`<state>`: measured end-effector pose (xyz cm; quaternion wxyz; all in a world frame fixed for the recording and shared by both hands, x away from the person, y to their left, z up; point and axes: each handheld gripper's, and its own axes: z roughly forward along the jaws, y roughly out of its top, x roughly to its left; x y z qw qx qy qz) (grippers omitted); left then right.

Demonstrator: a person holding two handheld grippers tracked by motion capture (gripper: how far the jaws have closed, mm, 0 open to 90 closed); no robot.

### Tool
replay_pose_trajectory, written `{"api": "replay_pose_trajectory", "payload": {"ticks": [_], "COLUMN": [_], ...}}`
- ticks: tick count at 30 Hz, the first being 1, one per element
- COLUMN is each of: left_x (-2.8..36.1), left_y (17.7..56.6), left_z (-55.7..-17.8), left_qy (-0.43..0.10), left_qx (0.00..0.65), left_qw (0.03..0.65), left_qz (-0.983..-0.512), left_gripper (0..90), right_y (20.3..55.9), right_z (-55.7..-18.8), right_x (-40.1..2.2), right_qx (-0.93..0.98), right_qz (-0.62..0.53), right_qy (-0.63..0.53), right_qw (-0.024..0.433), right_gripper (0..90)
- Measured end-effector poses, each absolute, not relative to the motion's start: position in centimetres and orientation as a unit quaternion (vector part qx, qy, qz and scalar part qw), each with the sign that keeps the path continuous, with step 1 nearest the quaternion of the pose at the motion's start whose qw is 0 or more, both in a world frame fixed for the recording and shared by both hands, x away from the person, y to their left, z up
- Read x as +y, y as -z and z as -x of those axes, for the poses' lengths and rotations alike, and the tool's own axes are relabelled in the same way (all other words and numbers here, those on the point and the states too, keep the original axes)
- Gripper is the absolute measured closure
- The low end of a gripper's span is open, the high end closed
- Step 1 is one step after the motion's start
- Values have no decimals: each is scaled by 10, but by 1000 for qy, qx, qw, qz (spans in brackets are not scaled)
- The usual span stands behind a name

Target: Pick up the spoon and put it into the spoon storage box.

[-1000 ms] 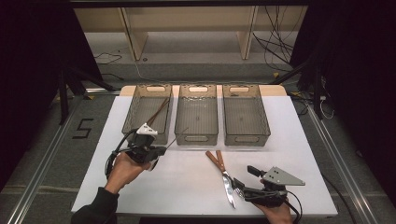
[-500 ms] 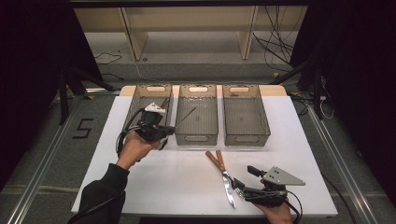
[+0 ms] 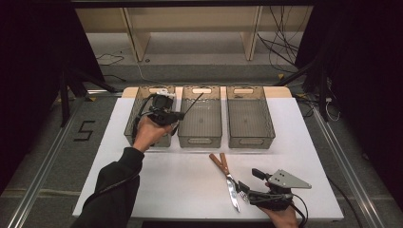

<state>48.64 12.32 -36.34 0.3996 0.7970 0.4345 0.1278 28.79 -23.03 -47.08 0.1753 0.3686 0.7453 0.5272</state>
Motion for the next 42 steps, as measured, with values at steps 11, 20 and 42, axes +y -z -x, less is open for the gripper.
{"api": "replay_pose_trajectory", "payload": {"ticks": [11,20,42], "left_x": [107,98,80], "left_y": [370,386,406], "left_z": [-525,-533,-537], "left_qy": [-118,-120,-134], "left_qx": [465,474,475], "left_qw": [395,383,354], "left_qz": [-783,-783,-795], "left_gripper": [890,888,880], "right_y": [471,471,471], "right_z": [-288,-287,-287], "right_x": [-231,-231,-231], "right_qx": [743,745,744], "right_qz": [-370,-369,-370], "right_qy": [-530,-528,-530], "right_qw": [172,171,171], "right_gripper": [304,304,304]}}
